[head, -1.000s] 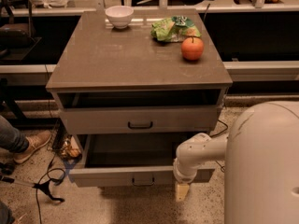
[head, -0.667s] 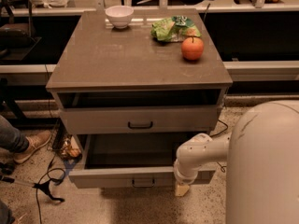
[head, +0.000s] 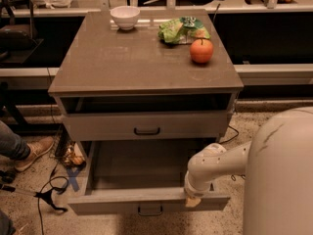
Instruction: Open middle drawer
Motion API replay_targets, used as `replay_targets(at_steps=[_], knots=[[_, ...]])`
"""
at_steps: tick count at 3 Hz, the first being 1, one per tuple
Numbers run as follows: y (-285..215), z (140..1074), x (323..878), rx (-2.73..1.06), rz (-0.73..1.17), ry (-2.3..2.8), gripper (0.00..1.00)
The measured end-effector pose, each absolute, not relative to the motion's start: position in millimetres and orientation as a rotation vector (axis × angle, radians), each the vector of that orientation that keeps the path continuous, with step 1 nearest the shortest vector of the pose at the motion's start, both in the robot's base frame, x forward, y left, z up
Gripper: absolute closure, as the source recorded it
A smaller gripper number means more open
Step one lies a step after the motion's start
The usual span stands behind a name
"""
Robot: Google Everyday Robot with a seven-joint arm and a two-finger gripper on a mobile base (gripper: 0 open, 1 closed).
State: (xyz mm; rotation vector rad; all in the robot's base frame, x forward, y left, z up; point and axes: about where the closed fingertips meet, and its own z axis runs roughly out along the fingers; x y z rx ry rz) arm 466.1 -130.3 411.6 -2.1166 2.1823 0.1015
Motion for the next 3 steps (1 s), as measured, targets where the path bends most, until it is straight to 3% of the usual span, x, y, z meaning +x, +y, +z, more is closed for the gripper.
replay_targets(at_steps=[1,2,3], knots=[[-136.8,413.3,458.7,-2.099,0.103,2.188,1.0],[-143.3,412.6,451.3,-2.069,0.119,2.2,0.84],[-143.3,412.6,451.3,-2.069,0.119,2.2,0.61]])
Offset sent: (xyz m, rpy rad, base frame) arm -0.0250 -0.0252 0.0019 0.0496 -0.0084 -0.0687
